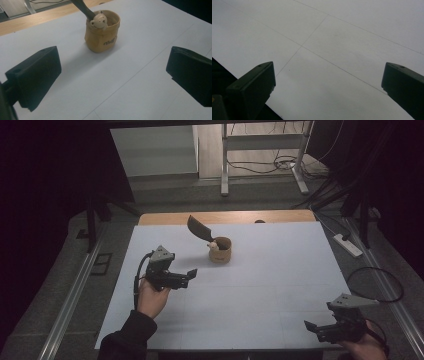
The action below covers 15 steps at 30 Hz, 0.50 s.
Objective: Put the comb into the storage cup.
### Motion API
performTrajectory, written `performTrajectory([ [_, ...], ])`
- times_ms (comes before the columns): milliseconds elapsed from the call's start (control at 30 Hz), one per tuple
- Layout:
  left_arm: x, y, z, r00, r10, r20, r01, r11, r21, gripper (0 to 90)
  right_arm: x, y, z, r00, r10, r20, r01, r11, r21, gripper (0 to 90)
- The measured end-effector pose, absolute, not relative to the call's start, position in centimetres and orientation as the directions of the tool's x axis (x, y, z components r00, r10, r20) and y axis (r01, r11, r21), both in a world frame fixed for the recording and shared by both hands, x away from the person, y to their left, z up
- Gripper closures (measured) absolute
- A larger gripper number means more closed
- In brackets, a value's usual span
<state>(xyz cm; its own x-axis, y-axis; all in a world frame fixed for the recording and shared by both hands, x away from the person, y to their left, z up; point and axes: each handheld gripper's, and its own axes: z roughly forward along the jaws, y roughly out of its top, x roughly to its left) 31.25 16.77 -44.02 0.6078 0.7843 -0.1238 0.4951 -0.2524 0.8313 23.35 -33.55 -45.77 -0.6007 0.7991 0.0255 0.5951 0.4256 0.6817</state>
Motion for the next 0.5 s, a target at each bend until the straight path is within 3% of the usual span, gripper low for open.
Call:
performTrajectory([
  [500, 29.3, 17.7, -44.2, 0.599, 0.789, -0.137, 0.506, -0.241, 0.828, 0.0, 23.3, -33.5, -45.8, -0.602, 0.798, 0.022, 0.593, 0.428, 0.682, 0.0],
])
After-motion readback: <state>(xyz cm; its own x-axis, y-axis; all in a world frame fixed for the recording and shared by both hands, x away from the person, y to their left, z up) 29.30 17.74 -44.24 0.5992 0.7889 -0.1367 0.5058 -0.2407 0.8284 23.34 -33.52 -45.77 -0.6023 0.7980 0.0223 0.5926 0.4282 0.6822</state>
